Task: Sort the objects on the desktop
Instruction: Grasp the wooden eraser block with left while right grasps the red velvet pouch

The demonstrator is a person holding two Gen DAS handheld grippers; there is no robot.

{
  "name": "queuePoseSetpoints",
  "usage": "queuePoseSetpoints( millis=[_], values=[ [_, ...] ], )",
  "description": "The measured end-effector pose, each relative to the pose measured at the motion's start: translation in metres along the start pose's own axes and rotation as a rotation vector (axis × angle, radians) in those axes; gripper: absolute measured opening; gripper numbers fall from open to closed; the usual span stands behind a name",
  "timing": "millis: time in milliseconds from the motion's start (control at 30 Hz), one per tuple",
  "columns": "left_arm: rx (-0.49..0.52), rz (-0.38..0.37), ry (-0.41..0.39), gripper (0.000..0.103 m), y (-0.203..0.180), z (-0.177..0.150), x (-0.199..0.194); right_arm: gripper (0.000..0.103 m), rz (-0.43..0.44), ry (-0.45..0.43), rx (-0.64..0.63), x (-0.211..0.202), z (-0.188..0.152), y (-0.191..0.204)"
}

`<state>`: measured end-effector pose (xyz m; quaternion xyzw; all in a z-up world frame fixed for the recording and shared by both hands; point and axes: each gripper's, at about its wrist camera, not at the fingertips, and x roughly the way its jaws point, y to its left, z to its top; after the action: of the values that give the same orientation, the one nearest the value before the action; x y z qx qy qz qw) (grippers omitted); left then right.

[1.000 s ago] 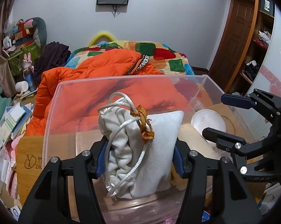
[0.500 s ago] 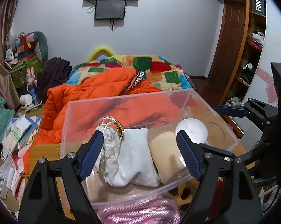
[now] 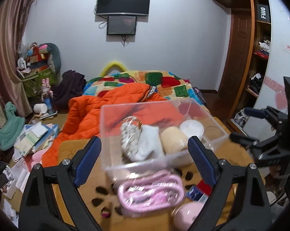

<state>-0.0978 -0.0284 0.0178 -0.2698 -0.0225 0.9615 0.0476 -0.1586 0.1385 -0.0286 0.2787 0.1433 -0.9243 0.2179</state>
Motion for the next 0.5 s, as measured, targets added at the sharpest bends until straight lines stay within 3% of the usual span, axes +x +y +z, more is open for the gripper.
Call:
queuePoseSetpoints(
  millis=[200,500],
  values=[
    [-0.035,0.042,0.021,0.093,0.018,-0.035,-0.024,0.099,0.006,-0.025,0.043,-0.019,-0.023,0.005],
    [-0.106,0.084,0.113,0.093,0.035,-0.103,-0.034,0.099,-0.005,0.007,0.059,-0.011,-0.072,0.026]
  ],
)
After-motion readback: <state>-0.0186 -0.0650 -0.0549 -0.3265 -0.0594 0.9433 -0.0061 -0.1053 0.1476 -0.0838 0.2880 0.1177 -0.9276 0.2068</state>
